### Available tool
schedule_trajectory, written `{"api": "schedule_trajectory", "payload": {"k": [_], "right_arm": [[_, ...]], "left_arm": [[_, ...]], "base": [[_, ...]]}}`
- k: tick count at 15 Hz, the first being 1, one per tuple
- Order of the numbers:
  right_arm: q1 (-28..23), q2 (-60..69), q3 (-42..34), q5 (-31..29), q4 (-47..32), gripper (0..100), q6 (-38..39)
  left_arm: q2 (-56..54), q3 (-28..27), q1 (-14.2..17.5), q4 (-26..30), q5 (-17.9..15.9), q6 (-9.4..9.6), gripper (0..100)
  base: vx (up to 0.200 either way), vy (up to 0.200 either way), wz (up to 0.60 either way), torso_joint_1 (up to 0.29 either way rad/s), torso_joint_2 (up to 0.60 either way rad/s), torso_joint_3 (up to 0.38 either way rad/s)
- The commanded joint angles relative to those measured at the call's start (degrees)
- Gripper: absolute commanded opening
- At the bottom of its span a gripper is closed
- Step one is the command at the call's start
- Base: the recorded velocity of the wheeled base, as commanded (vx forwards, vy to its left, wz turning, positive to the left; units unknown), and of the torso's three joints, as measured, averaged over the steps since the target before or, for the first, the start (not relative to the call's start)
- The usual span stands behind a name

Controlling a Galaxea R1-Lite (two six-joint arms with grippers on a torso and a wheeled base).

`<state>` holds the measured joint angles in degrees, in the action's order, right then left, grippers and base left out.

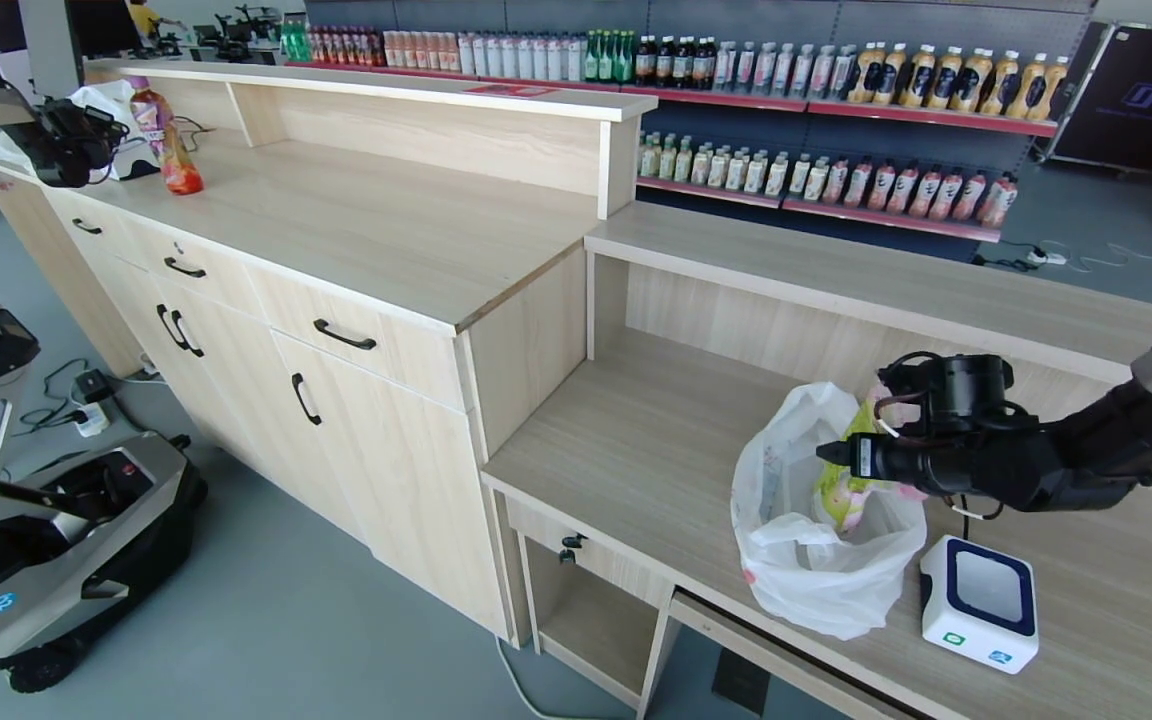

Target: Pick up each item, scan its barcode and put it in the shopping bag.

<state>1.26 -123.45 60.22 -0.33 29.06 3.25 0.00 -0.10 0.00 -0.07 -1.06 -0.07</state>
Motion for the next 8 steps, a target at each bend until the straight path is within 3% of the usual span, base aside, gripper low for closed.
{"api": "schedule_trajectory", "payload": {"k": [1,5,7,8], "right_arm": [[1.5,14.1,-4.9,-0.1,1.5,100,-5.5],[-1.2,38.3,-18.2,-0.3,1.4,100,-17.2],[-9.6,45.3,-19.4,-0.6,-5.6,100,-20.6],[-12.2,46.1,-19.5,-1.2,-7.5,100,-21.3]], "left_arm": [[0.0,0.0,0.0,0.0,0.0,-0.01,100],[0.0,0.0,0.0,0.0,0.0,-0.01,100],[0.0,0.0,0.0,0.0,0.0,-0.01,100],[0.0,0.0,0.0,0.0,0.0,-0.01,100]], "base": [[0.0,0.0,0.0,0.0,0.0,0.0],[0.0,0.0,0.0,0.0,0.0,0.0],[0.0,0.0,0.0,0.0,0.0,0.0],[0.0,0.0,-0.6,0.007,0.01,0.007]]}}
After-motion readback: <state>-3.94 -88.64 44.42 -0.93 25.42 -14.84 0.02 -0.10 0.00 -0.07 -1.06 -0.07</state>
